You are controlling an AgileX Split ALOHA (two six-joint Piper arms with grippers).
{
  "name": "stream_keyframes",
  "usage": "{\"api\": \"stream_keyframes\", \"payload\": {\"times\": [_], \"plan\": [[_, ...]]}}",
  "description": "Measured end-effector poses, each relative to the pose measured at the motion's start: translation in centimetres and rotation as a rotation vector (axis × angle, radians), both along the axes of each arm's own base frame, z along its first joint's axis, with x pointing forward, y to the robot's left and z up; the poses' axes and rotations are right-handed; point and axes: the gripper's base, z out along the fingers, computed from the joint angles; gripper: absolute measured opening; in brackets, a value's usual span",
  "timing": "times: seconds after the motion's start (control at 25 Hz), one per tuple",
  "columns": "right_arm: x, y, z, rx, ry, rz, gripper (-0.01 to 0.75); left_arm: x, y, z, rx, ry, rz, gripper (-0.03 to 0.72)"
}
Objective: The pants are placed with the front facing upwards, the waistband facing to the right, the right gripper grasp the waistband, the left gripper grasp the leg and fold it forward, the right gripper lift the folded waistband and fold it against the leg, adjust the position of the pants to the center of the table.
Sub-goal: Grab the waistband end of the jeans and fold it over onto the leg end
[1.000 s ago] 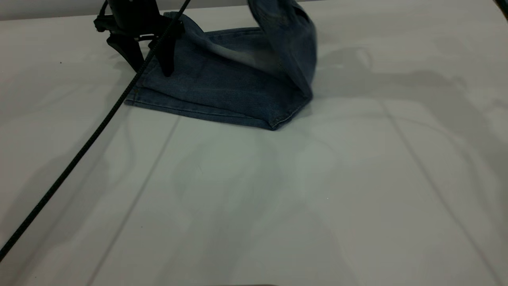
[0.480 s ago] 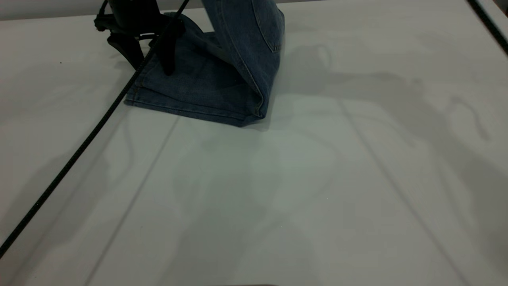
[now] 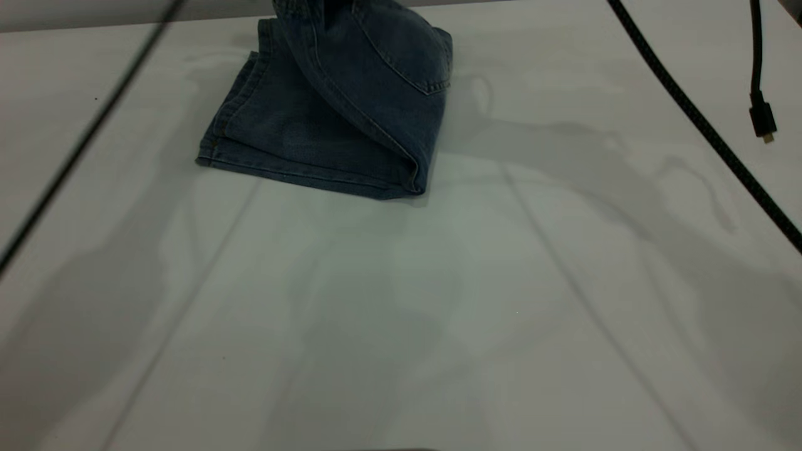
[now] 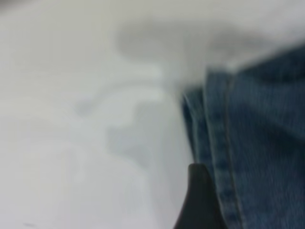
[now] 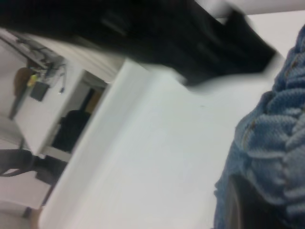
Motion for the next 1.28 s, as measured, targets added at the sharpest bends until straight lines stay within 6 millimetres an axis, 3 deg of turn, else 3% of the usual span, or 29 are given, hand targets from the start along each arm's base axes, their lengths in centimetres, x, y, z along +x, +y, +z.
{"api": "stream_keyframes", "payload": {"times": [0.16, 0.28, 0.4, 0.68, 0.8, 1.0, 1.28], "plan": [[0.4, -0.2, -1.9, -0.047, 0.003, -0.028, 0.087, -0.7, 0.3, 4.8, -0.013, -0.110, 0.012, 0.482], [0.5, -0.3, -3.4, -0.082, 0.005, -0.038, 0.099, -1.1, 0.2, 6.3, -0.043, -0.133, 0.010, 0.482], [0.6, -0.4, -4.8, -0.103, 0.023, -0.047, 0.153, -1.2, -0.1, 6.5, -0.081, -0.130, 0.002, 0.482], [0.3, -0.2, -5.5, -0.083, 0.039, -0.016, 0.540, -1.2, -0.3, 6.5, -0.099, -0.126, 0.000, 0.482], [0.2, -0.1, -5.4, -0.062, 0.049, 0.000, 0.658, -1.2, -0.3, 6.5, -0.099, -0.126, 0.001, 0.482], [-0.1, -0.1, -5.1, -0.024, 0.055, 0.061, 0.667, -1.2, -0.3, 6.5, -0.099, -0.126, 0.001, 0.482], [-2.5, 0.8, -2.7, 0.214, 0.068, 0.348, 0.573, -1.2, -0.3, 6.5, -0.099, -0.126, 0.001, 0.482]]}}
